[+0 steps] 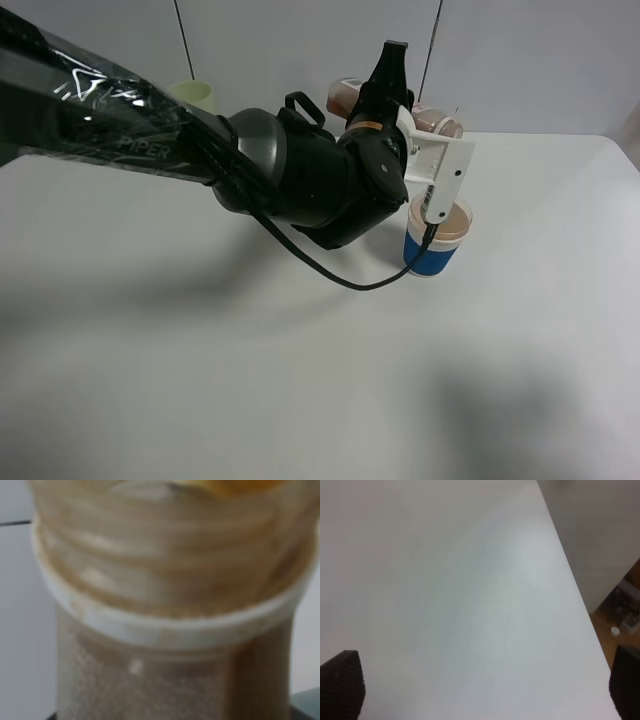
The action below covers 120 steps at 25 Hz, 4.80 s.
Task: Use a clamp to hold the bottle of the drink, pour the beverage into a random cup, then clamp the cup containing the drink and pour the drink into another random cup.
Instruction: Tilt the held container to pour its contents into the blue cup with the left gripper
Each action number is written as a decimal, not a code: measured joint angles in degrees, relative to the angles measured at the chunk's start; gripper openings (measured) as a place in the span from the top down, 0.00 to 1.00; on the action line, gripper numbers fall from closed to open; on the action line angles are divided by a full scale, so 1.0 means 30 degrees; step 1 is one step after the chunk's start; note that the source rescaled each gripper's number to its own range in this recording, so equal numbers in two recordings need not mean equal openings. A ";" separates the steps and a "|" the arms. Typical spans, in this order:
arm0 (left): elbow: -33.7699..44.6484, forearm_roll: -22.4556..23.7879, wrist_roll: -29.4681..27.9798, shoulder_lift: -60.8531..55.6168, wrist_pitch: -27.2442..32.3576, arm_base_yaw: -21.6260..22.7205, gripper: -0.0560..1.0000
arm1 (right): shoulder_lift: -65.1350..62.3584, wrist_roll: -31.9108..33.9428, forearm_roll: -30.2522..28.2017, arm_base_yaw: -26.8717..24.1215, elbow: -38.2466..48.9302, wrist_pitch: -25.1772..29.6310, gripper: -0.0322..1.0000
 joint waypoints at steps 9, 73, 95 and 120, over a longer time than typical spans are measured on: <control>0.0000 0.0232 0.0271 0.0000 -0.0099 0.0000 0.95 | 0.0000 0.0000 0.0000 0.0000 0.0000 0.0000 0.00; 0.0000 0.0947 0.2188 0.0000 -0.1907 0.0000 0.95 | 0.0000 0.0000 0.0000 0.0000 0.0000 0.0000 0.00; 0.0000 0.2491 0.2776 0.0000 -0.2399 0.0000 0.95 | 0.0000 0.0000 0.0000 0.0000 0.0000 0.0000 0.00; 0.0000 0.3795 0.2776 0.0000 -0.3081 -0.0713 0.95 | 0.0000 0.0000 0.0000 0.0000 0.0000 0.0000 0.00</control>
